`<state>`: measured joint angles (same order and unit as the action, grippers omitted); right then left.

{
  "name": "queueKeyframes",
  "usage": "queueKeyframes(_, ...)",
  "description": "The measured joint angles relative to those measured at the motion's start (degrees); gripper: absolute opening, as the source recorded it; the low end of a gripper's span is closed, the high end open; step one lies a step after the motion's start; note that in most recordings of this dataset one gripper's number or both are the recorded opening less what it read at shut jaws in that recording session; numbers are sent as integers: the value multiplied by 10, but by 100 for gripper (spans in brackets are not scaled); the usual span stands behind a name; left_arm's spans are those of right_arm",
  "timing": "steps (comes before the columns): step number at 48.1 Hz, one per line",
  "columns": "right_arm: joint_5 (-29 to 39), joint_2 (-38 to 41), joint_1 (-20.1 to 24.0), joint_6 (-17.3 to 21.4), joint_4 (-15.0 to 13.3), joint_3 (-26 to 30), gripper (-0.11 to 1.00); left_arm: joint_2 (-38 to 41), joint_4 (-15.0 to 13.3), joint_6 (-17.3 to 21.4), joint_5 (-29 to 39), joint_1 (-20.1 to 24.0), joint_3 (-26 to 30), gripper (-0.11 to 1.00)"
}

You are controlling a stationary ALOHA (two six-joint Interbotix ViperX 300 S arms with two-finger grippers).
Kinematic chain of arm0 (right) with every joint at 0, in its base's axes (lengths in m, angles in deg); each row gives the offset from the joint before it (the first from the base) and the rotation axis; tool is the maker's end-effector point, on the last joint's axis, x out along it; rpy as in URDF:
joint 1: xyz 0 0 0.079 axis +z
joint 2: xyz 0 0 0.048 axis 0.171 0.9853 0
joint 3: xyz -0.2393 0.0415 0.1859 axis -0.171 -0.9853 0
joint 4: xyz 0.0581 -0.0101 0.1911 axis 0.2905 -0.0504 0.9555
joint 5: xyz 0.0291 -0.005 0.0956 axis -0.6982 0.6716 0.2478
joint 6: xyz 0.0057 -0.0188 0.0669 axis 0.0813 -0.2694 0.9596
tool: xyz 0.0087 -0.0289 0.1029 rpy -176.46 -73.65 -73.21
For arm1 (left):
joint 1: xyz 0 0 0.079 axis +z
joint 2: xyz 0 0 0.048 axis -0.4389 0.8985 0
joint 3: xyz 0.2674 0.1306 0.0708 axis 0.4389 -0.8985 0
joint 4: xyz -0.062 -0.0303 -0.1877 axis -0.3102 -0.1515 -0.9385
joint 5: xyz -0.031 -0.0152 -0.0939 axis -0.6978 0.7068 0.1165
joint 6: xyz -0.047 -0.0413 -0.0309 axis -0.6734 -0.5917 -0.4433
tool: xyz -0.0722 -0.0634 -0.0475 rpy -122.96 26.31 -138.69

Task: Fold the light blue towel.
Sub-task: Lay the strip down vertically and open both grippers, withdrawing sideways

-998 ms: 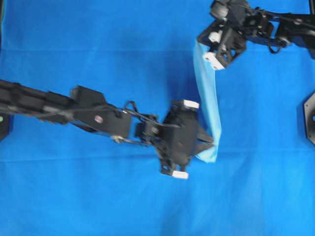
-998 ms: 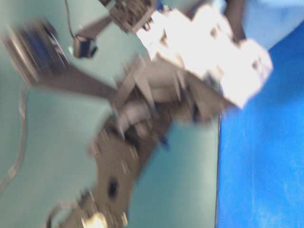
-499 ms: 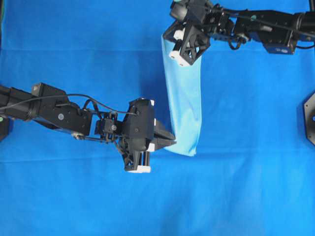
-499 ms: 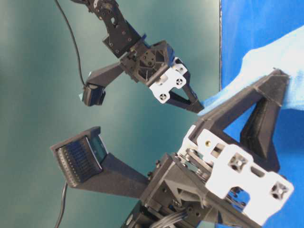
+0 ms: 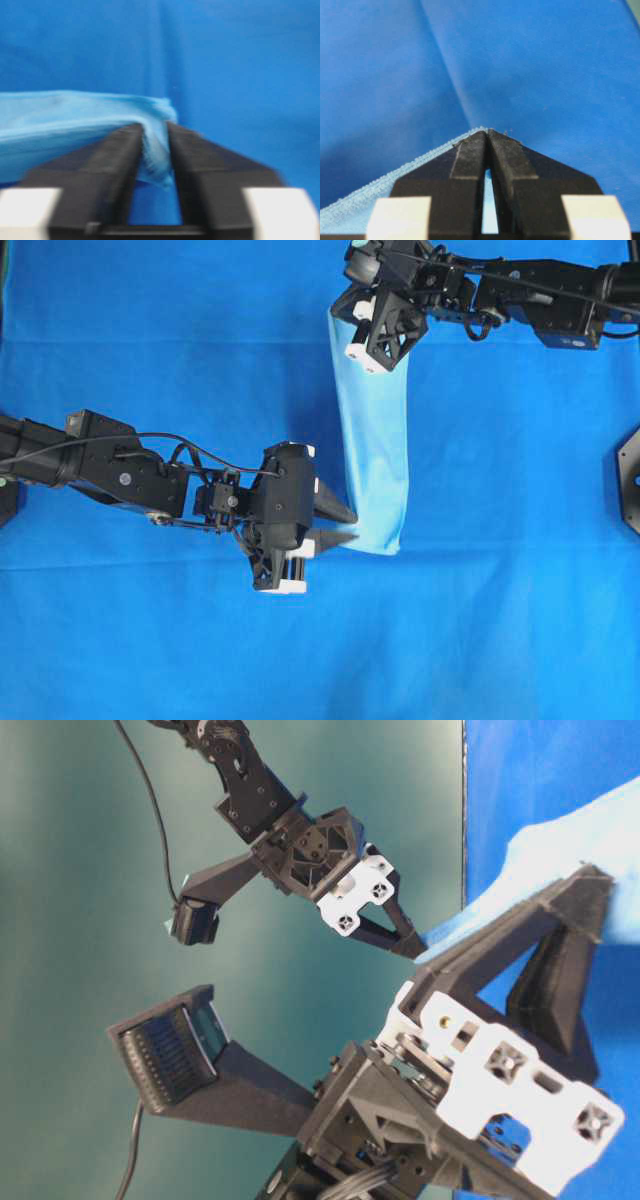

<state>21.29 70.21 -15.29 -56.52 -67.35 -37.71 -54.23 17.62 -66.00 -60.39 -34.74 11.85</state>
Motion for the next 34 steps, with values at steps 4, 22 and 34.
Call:
queueKeyframes(4,-1,-1,-4,-4,-12,0,42,0,2,5,0,-11,7,56)
queueKeyframes(22,7,-9,-11,-1,-35,0,61,-34,4,27,82,1,20,83)
queueKeyframes(34,33,-85,-4,0,-36,-29,61,-136,4,35,221,1,-5,82)
